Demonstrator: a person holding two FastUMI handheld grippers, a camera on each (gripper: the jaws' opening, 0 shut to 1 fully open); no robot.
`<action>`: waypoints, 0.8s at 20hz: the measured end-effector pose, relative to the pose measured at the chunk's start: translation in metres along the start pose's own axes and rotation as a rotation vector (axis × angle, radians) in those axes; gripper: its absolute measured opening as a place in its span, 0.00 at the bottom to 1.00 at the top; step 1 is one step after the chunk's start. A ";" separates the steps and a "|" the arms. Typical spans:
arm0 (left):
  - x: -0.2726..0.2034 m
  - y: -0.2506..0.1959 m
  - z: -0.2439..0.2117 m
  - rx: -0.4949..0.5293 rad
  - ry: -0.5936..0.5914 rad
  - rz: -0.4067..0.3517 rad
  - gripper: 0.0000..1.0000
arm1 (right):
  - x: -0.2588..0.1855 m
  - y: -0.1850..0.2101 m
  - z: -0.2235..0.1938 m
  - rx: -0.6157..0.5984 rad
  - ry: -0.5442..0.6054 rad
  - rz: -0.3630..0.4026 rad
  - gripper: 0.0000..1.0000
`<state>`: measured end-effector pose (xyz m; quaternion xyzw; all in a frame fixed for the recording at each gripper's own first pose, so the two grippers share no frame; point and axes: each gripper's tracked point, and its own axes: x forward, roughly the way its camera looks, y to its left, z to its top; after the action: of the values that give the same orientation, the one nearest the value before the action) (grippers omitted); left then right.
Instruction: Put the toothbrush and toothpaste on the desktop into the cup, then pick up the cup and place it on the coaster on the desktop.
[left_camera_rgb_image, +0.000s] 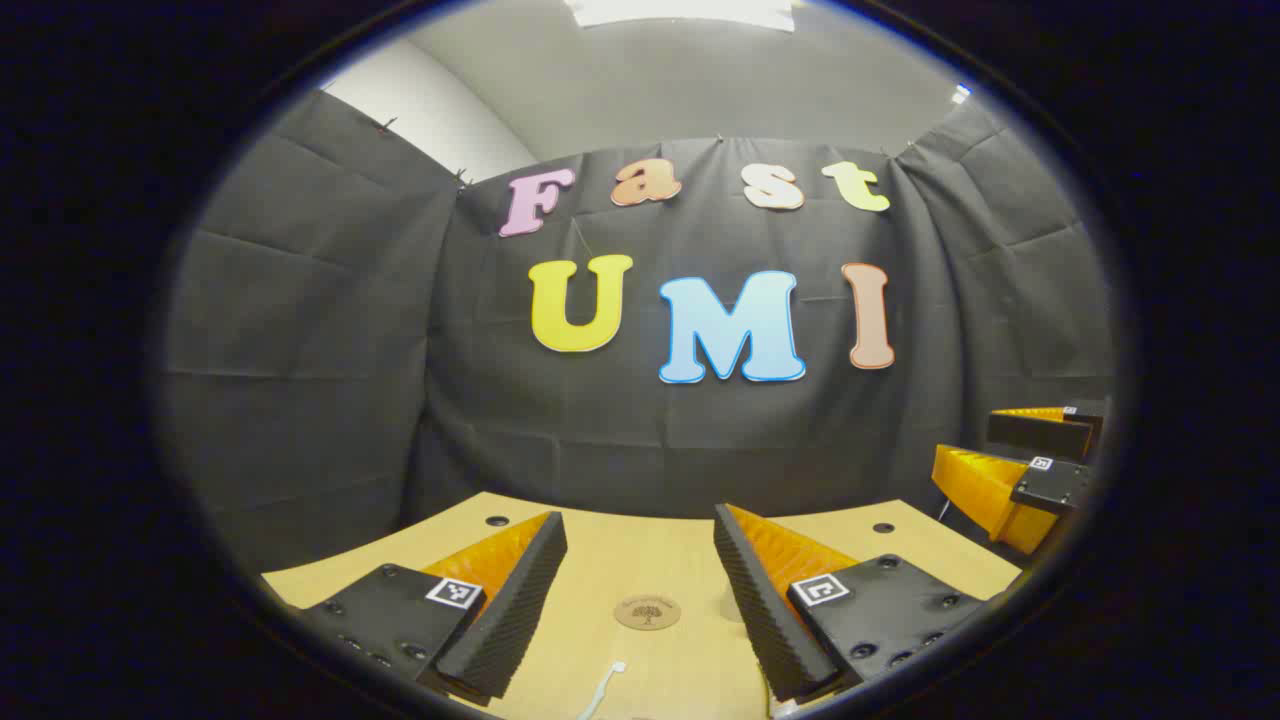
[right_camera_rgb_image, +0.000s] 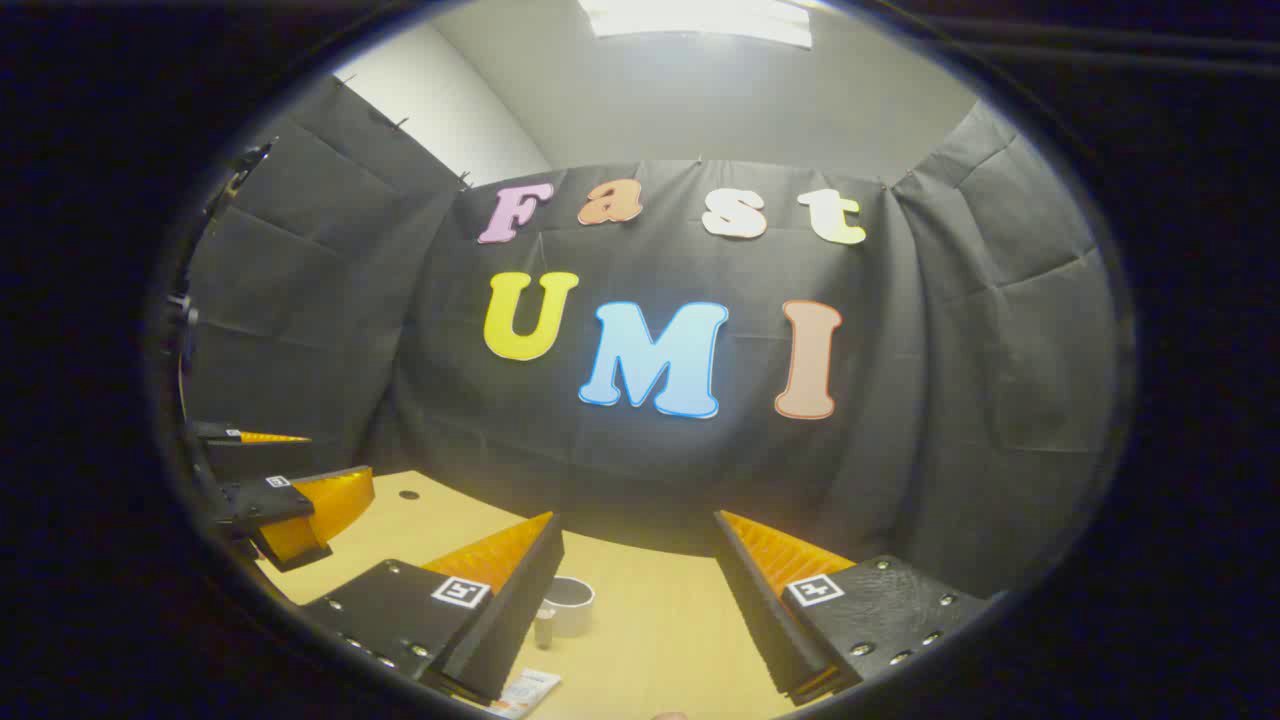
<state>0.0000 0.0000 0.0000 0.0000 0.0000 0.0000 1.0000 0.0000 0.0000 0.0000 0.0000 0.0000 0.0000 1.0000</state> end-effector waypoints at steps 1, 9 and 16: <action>0.002 0.000 0.003 0.006 -0.007 -0.005 0.96 | 0.000 -0.001 0.001 -0.009 -0.005 -0.005 0.92; 0.024 -0.019 -0.006 0.017 0.014 -0.099 0.96 | -0.005 -0.008 -0.001 -0.024 0.037 -0.062 0.92; 0.040 -0.019 -0.001 0.003 0.005 -0.118 0.94 | -0.007 -0.007 -0.007 0.023 0.076 -0.085 0.92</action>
<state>0.0401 -0.0185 -0.0006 0.0016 0.0025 -0.0588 0.9983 -0.0074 -0.0071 -0.0073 0.0116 0.0380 -0.0424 0.9983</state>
